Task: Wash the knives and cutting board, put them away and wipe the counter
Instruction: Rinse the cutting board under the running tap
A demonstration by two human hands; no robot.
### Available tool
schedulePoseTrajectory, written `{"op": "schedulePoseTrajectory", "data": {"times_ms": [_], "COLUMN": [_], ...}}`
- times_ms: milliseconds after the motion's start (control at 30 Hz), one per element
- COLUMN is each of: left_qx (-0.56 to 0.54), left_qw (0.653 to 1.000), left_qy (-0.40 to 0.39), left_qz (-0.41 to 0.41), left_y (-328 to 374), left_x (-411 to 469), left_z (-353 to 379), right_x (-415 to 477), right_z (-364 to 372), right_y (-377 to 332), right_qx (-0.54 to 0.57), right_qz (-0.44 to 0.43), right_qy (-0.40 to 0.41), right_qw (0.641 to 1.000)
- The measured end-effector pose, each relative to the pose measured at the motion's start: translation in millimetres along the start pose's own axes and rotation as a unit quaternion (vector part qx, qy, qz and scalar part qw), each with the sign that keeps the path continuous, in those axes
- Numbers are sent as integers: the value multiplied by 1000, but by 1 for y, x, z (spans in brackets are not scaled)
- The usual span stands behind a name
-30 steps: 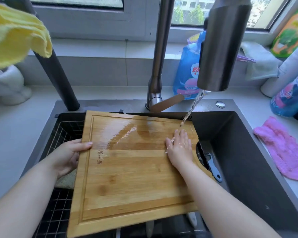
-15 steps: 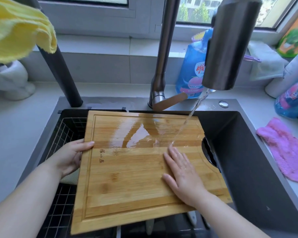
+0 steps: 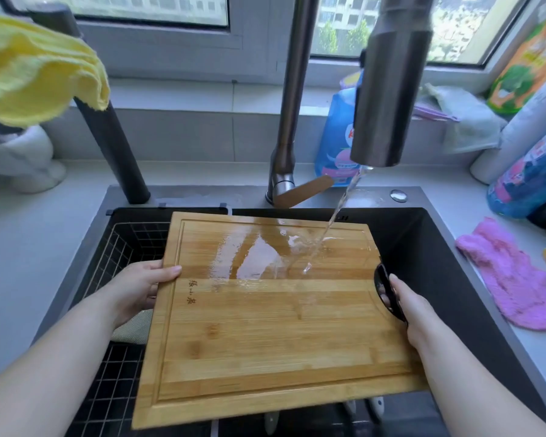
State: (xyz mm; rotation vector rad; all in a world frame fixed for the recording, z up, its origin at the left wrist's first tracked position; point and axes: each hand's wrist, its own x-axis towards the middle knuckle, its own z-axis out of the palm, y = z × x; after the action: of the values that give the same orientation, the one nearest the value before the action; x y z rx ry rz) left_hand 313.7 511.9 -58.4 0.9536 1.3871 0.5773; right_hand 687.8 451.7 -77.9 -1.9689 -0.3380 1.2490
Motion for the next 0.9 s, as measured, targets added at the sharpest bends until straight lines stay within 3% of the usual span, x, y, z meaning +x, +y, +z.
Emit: {"op": "schedulePoseTrajectory", "data": {"times_ms": [333,567,767,900], "left_qx": [64,55,56,49], "left_qw": [994,981,959,938], "left_qy": [-26,-42,-54,-69], "left_qz": [85,181,272,336], "left_y": [31,48,46,58], "left_x": [-25,-57,-90,-105], "left_z": [34,42,46,47], "right_x": [-14,-16,-20,-27], "right_z": [-41,-59,-67,-67], "right_y": [5,-2,13,4], "right_qx": [179,280,293,384], "right_qz": [-28,-77,-103,-120], "right_qy": [67,28,33,50], "right_qw": [981,957,950,914]}}
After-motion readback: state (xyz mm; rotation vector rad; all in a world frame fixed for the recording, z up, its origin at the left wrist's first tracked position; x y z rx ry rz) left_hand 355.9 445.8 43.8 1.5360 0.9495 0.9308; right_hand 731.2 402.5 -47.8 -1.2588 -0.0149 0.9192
